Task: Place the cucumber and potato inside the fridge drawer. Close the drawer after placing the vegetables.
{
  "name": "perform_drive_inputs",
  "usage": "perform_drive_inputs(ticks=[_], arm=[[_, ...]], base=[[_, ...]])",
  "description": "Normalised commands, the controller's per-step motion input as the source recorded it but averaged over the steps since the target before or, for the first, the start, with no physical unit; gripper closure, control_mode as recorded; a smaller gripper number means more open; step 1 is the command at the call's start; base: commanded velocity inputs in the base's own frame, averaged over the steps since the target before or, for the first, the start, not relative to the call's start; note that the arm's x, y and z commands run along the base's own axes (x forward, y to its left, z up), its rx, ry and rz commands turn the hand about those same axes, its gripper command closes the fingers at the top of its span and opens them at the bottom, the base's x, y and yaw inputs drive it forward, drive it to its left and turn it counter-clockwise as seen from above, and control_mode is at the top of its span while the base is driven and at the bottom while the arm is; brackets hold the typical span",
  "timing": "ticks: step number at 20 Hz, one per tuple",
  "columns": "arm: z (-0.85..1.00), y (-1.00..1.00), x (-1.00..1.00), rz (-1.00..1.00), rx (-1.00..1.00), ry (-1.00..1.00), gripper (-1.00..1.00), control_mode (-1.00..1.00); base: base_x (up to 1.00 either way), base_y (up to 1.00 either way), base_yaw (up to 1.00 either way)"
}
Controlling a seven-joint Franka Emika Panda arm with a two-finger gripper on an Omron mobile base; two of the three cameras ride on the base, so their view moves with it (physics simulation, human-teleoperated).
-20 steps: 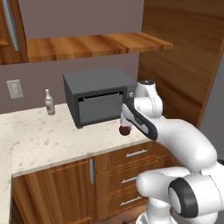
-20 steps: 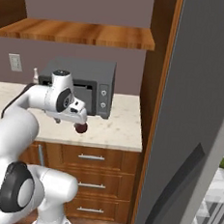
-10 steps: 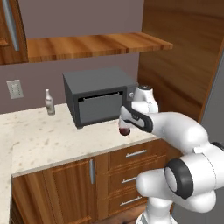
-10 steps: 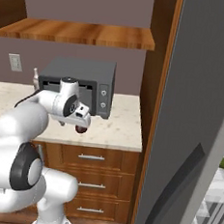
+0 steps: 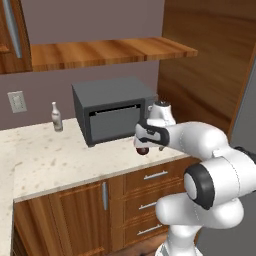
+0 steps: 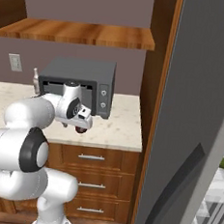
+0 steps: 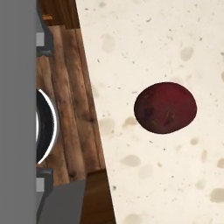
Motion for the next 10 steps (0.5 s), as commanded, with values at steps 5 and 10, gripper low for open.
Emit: perform_drive_inputs(ticks=[5,10], arm=[[-0.19,0.05,0.04,0.0,0.0,0.0,-1.0,-1.0],[-0.21,0.04,0.03,0.0,0.0,0.0,-1.0,-1.0]], base=[[0.0,0.0,0.0],[0.0,0.0,0.0]])
